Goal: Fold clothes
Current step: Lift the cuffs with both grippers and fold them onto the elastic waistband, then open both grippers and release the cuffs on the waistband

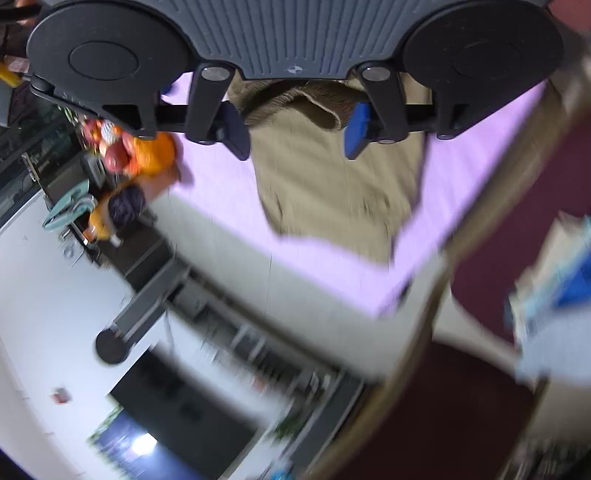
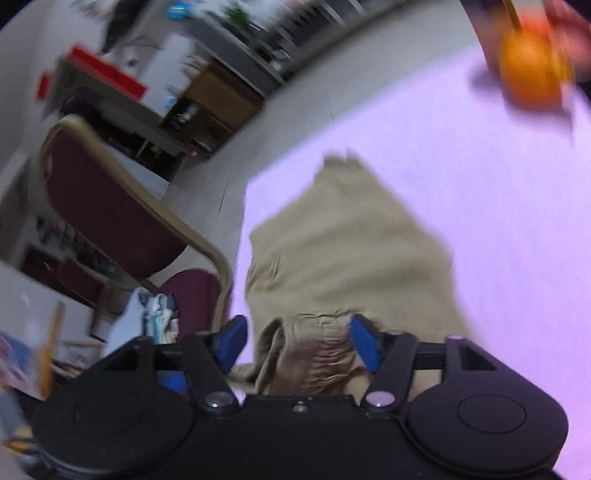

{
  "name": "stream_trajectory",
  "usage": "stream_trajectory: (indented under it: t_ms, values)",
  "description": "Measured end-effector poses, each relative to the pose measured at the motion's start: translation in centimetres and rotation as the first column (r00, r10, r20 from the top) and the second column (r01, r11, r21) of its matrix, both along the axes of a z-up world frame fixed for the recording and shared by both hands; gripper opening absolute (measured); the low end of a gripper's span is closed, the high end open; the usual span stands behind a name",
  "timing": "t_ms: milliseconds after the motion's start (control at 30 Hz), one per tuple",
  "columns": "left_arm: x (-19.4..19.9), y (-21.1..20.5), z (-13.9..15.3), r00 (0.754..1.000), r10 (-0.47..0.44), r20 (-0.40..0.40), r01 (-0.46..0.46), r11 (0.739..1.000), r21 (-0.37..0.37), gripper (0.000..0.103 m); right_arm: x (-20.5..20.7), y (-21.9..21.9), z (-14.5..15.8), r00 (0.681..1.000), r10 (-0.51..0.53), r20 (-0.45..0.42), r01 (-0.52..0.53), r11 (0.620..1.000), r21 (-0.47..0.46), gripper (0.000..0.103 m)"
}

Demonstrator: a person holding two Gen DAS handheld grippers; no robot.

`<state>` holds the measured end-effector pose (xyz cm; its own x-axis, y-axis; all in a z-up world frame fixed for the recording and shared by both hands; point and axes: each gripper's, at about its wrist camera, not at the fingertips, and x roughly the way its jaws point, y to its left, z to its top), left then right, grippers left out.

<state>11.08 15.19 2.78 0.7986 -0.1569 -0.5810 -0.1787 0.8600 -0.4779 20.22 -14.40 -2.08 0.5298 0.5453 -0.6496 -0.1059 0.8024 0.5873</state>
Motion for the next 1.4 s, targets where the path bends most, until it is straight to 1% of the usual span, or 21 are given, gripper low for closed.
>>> stream_trajectory:
  t_ms: [67,133,233,300,367,400,467,533,567,633,667,733,767,833,933,1067,1100,1133,1200,1333,1400]
  values:
    - [-0.7,0.7,-0.2,1.000,0.019,0.005,-0.019,0.998,0.052,0.059,-0.2,-0.8,0.7,0.998,0.028,0.059,-0.024,0.997,-0.074,0.064]
    - [-0.3,1.0,-2.6,0.995,0.031,-0.090,-0.026,0.998,0.062,0.059,-0.2,-1.7,0.8,0.994,0.053,0.093,-0.041,0.990,-0.133,0.064]
    - [0.3,1.4,-6.2,0.972,0.052,-0.230,-0.036,0.997,0.074,0.059,0.8,-2.6,-0.4,0.993,0.079,0.091,-0.062,0.982,-0.176,0.065]
    - [0.4,1.4,-8.9,0.950,0.068,-0.305,-0.052,0.997,0.060,0.060,1.7,-3.2,-2.3,0.993,0.096,0.066,-0.084,0.983,-0.166,0.067]
    - [0.6,1.2,-10.6,0.933,0.070,-0.354,-0.054,0.997,0.054,0.061,2.4,-3.6,-4.6,0.994,0.104,0.038,-0.098,0.986,-0.134,0.070]
    - [0.8,1.1,-11.4,0.925,0.067,-0.375,-0.051,0.997,0.052,0.064,2.6,-4.0,-5.9,0.995,0.098,0.021,-0.094,0.989,-0.117,0.072]
    - [1.6,0.5,-12.1,0.920,0.034,-0.391,-0.011,0.998,0.060,0.067,3.4,-4.5,-8.4,0.996,0.080,-0.033,-0.082,0.993,-0.084,0.074]
    - [2.8,0.0,-12.4,0.918,0.034,-0.395,0.002,0.996,0.089,0.068,4.7,-4.6,-10.3,0.991,0.077,-0.106,-0.084,0.995,-0.062,0.074]
    - [3.4,-0.3,-12.6,0.917,0.040,-0.397,0.005,0.994,0.110,0.069,5.3,-4.6,-10.9,0.989,0.083,-0.126,-0.089,0.995,-0.043,0.074]
    - [4.7,-0.8,-12.9,0.911,0.063,-0.407,0.009,0.985,0.174,0.072,6.0,-4.3,-11.7,0.986,0.104,-0.127,-0.107,0.994,-0.015,0.074]
    - [5.4,-1.0,-13.2,0.903,0.069,-0.423,0.016,0.981,0.193,0.074,6.3,-4.1,-11.9,0.986,0.115,-0.120,-0.117,0.993,-0.014,0.074]
    - [6.8,-1.3,-14.3,0.877,0.083,-0.473,0.022,0.977,0.212,0.079,6.8,-3.6,-12.4,0.987,0.124,-0.098,-0.129,0.991,-0.046,0.070]
    - [7.1,-1.6,-14.5,0.877,0.089,-0.471,0.023,0.973,0.227,0.080,7.0,-3.4,-12.6,0.989,0.125,-0.083,-0.131,0.989,-0.067,0.068]
    - [7.1,-2.4,-14.4,0.891,0.075,-0.448,0.054,0.962,0.268,0.073,7.4,-3.2,-13.1,0.989,0.134,-0.054,-0.138,0.988,-0.068,0.065]
    - [6.4,-3.1,-14.3,0.909,0.053,-0.413,0.068,0.959,0.274,0.057,8.2,-3.3,-13.9,0.989,0.148,-0.028,-0.148,0.989,-0.010,0.064]
    - [6.1,-3.4,-14.3,0.920,0.038,-0.390,0.077,0.958,0.276,0.054,8.3,-2.5,-14.6,0.988,0.156,0.002,-0.156,0.987,0.048,0.063]
    - [6.1,-3.5,-14.3,0.922,0.036,-0.385,0.080,0.956,0.281,0.054,8.2,-2.2,-14.6,0.990,0.140,0.003,-0.140,0.990,0.025,0.044]
    - [6.2,-3.8,-14.2,0.924,0.037,-0.381,0.083,0.953,0.292,0.052,8.0,-1.8,-14.5,0.993,0.121,0.002,-0.121,0.993,-0.006,0.014]
    - [6.4,-4.4,-14.1,0.927,0.037,-0.374,0.090,0.944,0.317,0.048,7.0,-0.9,-13.7,0.995,0.100,0.029,-0.098,0.992,-0.076,0.014]
    - [7.2,-6.5,-13.6,0.934,0.028,-0.357,0.135,0.895,0.424,0.040,4.1,0.2,-10.6,0.989,0.090,0.115,-0.067,0.980,-0.187,0.012]
    - [7.5,-7.1,-13.3,0.940,0.000,-0.343,0.157,0.888,0.432,0.036,2.7,-0.5,-9.2,0.988,0.078,0.130,-0.050,0.976,-0.210,0.012]
